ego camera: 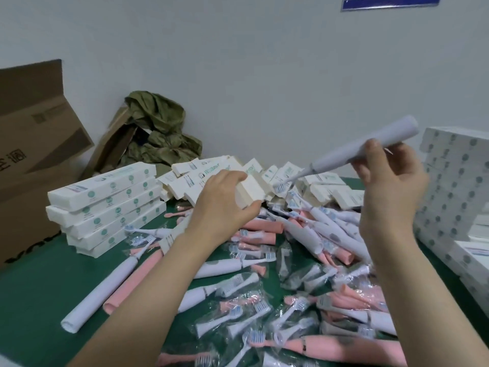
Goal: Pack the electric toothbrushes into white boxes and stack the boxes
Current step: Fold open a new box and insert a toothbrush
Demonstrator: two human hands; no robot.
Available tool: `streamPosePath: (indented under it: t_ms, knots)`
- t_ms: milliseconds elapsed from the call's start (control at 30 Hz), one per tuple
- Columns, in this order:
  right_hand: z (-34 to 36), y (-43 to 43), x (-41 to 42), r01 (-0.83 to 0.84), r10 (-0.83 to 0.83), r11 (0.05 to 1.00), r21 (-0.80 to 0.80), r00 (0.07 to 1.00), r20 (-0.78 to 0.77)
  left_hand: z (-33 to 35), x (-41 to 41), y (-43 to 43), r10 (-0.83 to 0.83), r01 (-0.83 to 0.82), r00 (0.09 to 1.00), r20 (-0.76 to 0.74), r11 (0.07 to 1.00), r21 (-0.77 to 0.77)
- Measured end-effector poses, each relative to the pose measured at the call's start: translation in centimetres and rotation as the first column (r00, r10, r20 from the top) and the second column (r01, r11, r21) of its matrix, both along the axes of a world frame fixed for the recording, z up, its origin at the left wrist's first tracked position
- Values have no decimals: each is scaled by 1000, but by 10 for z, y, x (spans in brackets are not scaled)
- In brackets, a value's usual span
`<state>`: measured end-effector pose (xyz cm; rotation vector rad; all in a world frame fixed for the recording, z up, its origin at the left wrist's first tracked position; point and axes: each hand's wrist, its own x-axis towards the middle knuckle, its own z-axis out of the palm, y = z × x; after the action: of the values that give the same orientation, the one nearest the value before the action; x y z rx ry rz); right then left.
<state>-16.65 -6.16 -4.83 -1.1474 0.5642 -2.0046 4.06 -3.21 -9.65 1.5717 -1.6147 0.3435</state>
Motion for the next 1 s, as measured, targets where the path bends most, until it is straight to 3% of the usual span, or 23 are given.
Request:
streamPosePath:
  t_ms: [200,400,633,767,833,900,1000]
  knots:
    - [-2,2,10,-55,51,996,69,997,56,0,-14,-12,-39,43,997,-70,998,56]
    - [-19,7,36,-32,66,989,147,970,-233,8,-32,-7,-125,121,980,-158,992,-31]
    - [-22,13,46,50,-156,977,-207,833,-532,14,-27,5,-184,211,958,-222,972,105]
    - [-19,15,58,159,-455,865,-475,648,-611,25,-18,11,-197,216,934,-299,976,32]
    - [-22,17,64,114,-535,801,-587,574,-620,31,-12,13,-203,208,924,-324,978,-17]
    - [-29,19,68,29,-535,788,-615,525,-662,31,-8,15,-200,206,937,-287,979,-10]
    - [-38,21,67,-3,-344,906,-424,580,-738,23,-2,19,-167,175,948,-270,985,5]
